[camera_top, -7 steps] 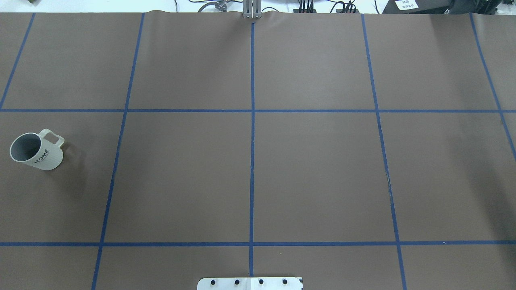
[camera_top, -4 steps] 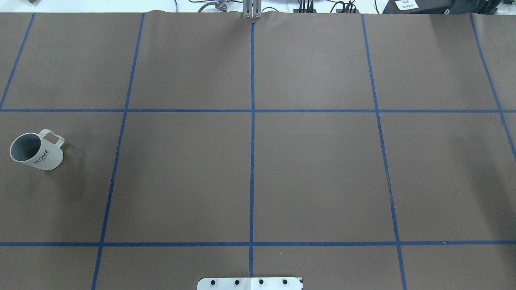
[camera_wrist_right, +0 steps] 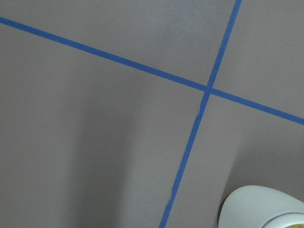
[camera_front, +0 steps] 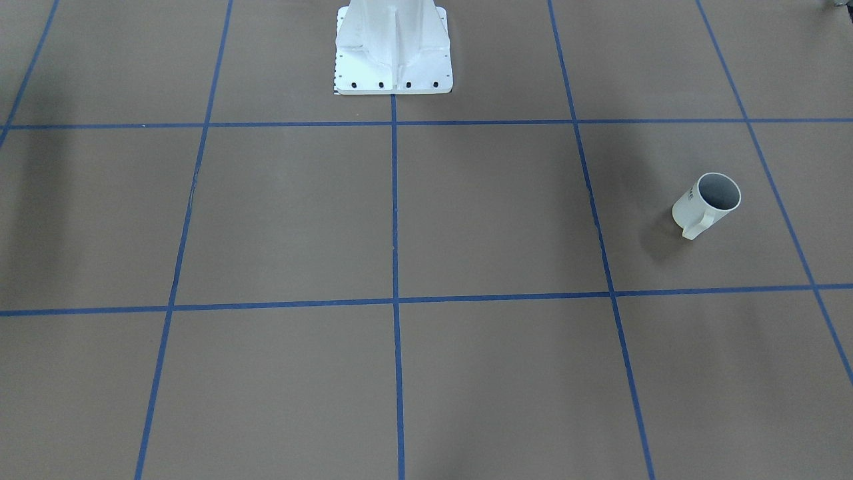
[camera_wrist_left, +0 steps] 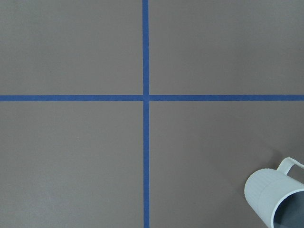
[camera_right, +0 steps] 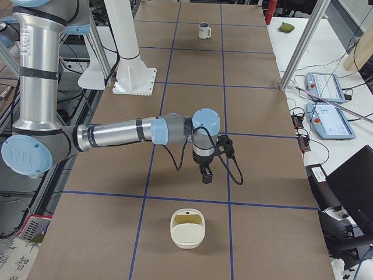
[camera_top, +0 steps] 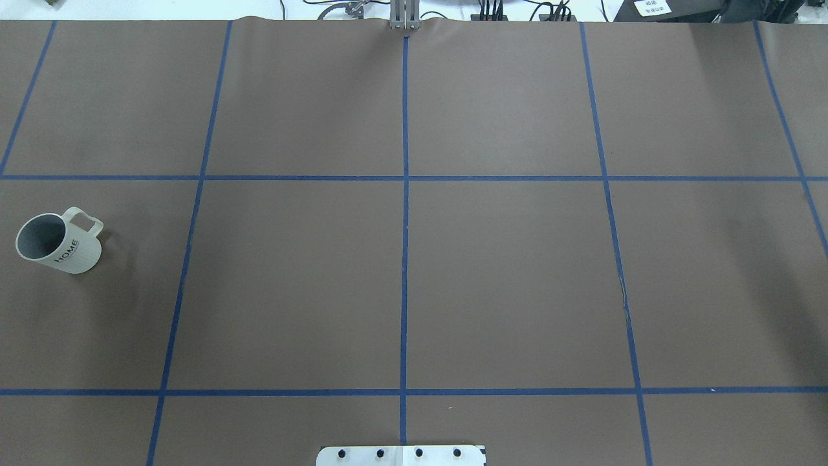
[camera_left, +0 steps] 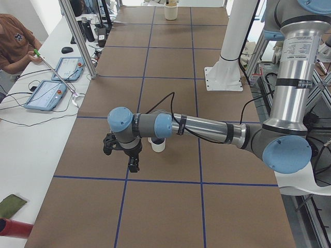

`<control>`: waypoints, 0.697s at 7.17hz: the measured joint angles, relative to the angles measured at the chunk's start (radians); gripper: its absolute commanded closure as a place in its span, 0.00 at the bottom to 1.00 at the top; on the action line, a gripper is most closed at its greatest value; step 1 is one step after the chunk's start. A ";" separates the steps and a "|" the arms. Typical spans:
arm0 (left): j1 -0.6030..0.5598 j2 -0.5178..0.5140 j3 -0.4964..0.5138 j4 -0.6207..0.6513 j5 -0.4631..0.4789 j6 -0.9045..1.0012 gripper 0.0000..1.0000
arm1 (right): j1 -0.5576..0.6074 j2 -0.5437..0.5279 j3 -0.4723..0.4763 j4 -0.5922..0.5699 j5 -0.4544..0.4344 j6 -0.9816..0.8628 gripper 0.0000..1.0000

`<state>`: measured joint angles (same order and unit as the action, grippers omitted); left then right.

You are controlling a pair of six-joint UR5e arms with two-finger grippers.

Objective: Left arm hands cup to right arm to dump lemon

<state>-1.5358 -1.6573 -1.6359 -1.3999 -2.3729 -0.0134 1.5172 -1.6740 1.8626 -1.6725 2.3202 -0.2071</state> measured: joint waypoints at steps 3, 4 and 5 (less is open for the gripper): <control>0.000 0.004 0.072 -0.103 -0.001 0.003 0.00 | 0.003 0.018 -0.008 0.005 0.005 0.009 0.00; 0.000 0.004 0.083 -0.116 -0.002 0.001 0.00 | 0.003 0.020 -0.010 0.006 0.004 0.013 0.00; 0.000 0.004 0.083 -0.121 -0.003 -0.001 0.00 | 0.003 0.021 -0.011 0.007 0.001 0.014 0.00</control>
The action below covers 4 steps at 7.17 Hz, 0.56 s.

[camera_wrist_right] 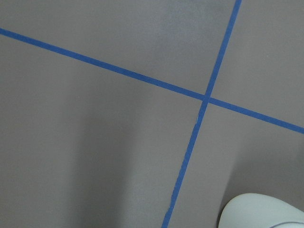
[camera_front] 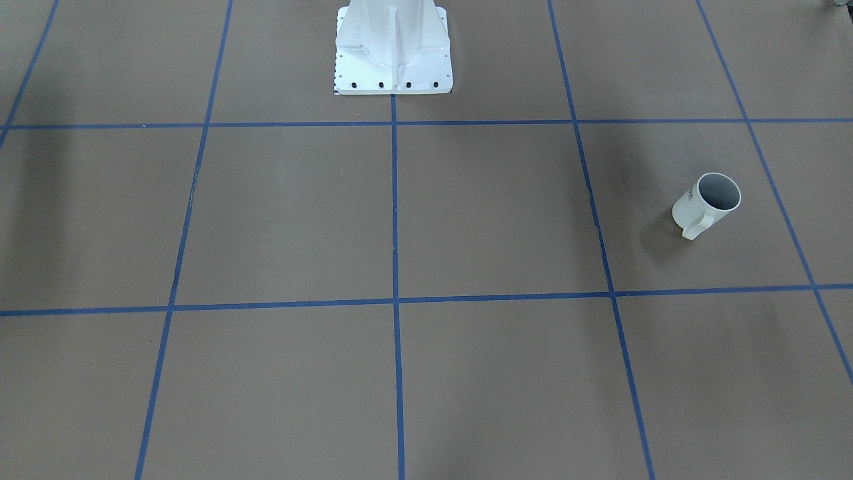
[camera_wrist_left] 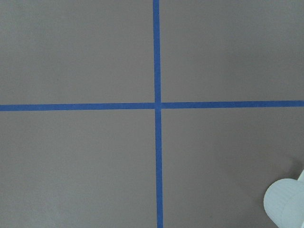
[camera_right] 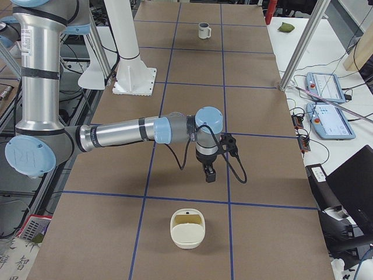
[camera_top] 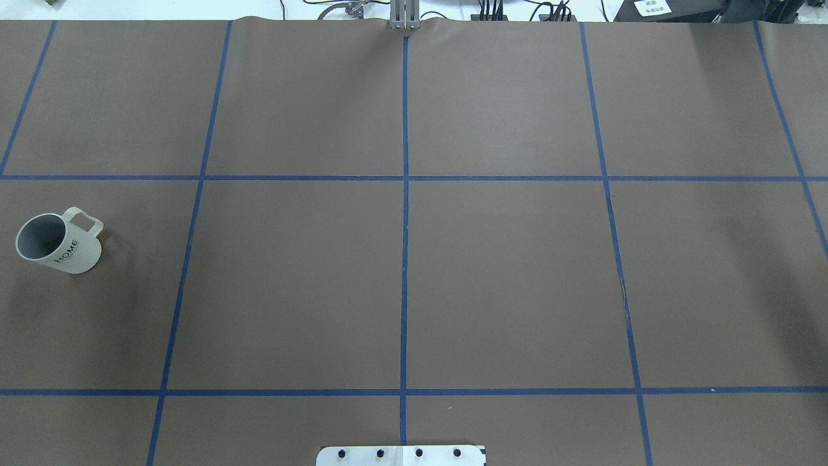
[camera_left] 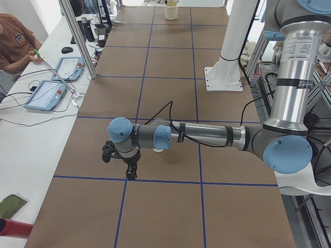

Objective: Left arm hands cup to right arm to dump lemon

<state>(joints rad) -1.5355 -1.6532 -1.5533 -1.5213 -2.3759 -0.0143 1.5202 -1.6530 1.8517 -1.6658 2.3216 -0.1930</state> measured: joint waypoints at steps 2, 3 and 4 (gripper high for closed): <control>0.000 0.000 -0.017 0.000 0.003 -0.001 0.00 | 0.000 0.002 0.001 0.004 -0.003 -0.005 0.00; -0.001 0.002 -0.045 0.003 0.008 -0.002 0.00 | 0.000 0.001 0.002 0.011 -0.001 -0.009 0.00; -0.004 0.022 -0.084 0.004 0.008 -0.003 0.00 | 0.000 -0.002 -0.003 0.015 0.000 -0.011 0.00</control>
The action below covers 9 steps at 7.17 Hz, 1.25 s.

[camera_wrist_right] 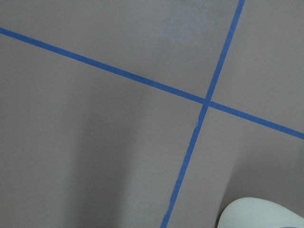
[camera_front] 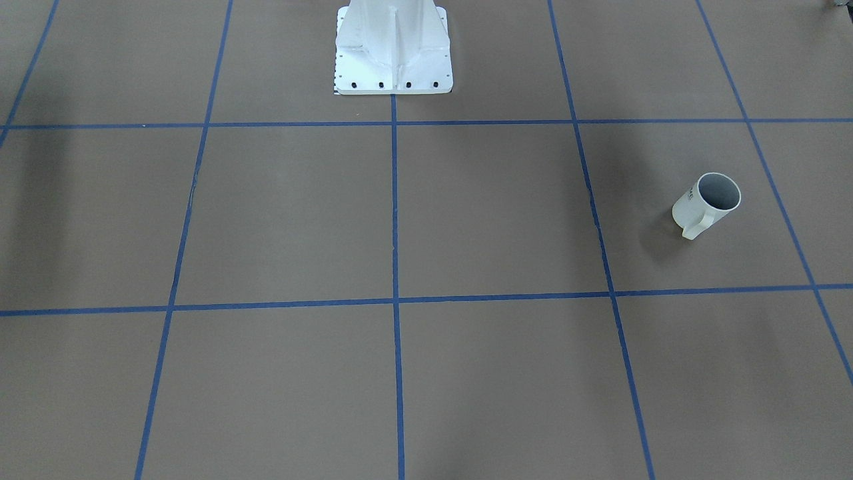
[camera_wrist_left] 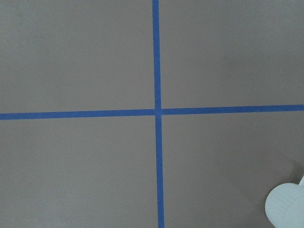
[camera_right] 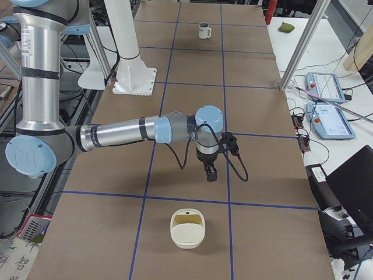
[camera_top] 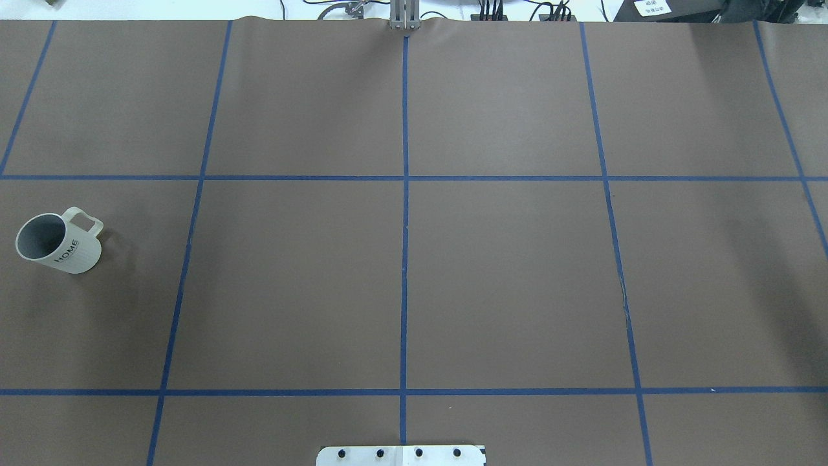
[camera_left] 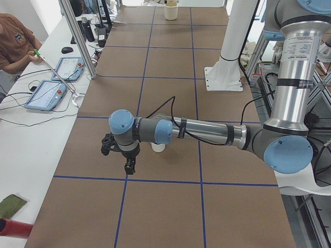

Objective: Left arm hands cup to right arm to dump lemon

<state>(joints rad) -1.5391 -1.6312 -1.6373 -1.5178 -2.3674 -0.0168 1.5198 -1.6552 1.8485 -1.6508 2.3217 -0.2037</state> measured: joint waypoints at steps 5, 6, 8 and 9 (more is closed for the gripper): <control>0.003 0.080 -0.096 -0.004 0.046 0.009 0.00 | -0.007 -0.007 -0.012 -0.002 0.003 0.010 0.00; 0.003 0.080 -0.096 -0.005 0.054 0.013 0.00 | -0.008 -0.008 -0.013 -0.001 0.005 0.013 0.00; 0.004 0.080 -0.085 -0.005 0.056 0.041 0.00 | -0.009 -0.007 -0.014 -0.002 0.004 0.017 0.00; 0.004 0.079 -0.066 -0.004 0.051 0.050 0.00 | -0.009 -0.006 -0.015 -0.002 0.003 0.025 0.00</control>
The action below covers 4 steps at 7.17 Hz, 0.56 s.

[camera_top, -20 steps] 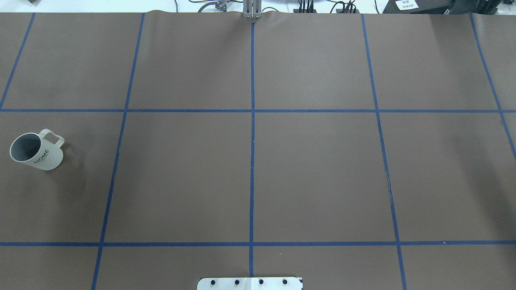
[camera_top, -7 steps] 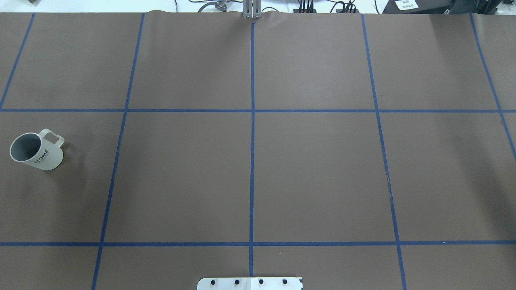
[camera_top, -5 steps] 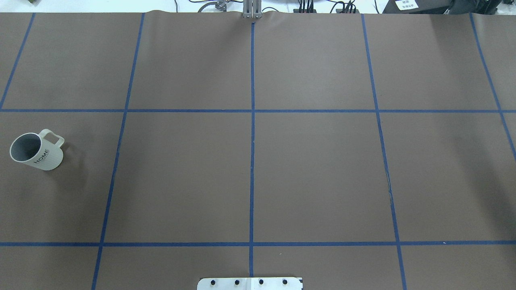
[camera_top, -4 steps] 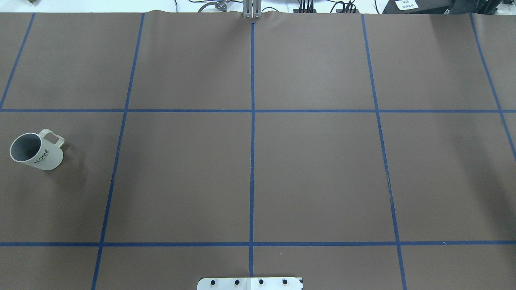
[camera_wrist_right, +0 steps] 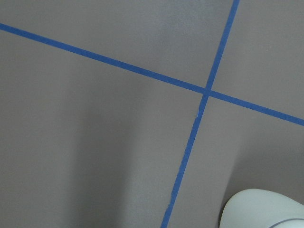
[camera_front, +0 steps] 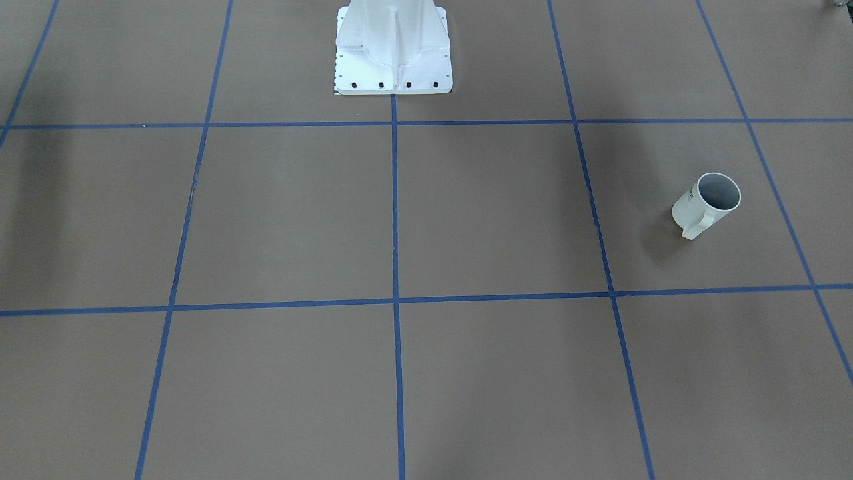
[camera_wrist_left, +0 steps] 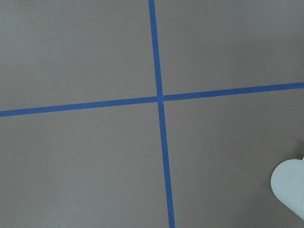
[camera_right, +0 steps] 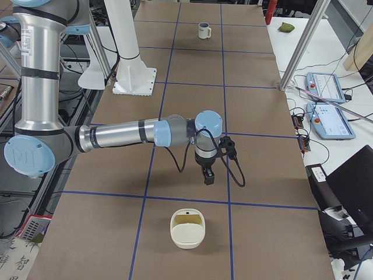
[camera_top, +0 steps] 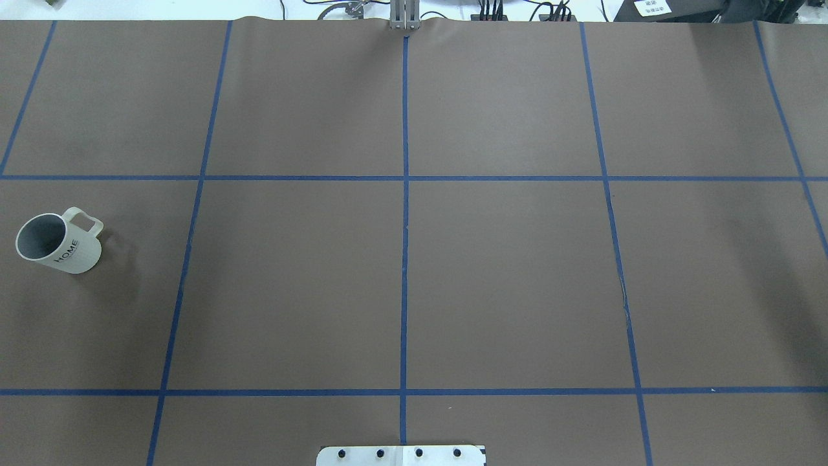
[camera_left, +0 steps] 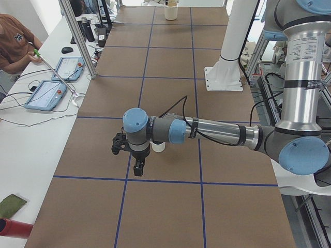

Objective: Left arm hands cup to right arm to dump lemon

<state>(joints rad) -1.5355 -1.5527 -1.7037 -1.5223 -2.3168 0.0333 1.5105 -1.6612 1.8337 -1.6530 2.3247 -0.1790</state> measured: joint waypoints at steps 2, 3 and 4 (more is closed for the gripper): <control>0.001 -0.011 0.044 0.011 -0.008 -0.003 0.00 | 0.000 0.001 -0.004 0.002 -0.002 0.037 0.00; 0.002 -0.017 0.064 0.016 -0.022 -0.014 0.00 | 0.000 0.001 -0.009 0.003 -0.003 0.045 0.00; 0.002 -0.024 0.086 0.020 -0.042 -0.031 0.00 | 0.000 0.000 -0.011 0.004 -0.004 0.047 0.00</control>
<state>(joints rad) -1.5331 -1.5771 -1.6177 -1.5022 -2.3588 0.0019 1.5109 -1.6610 1.8222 -1.6493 2.3205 -0.1321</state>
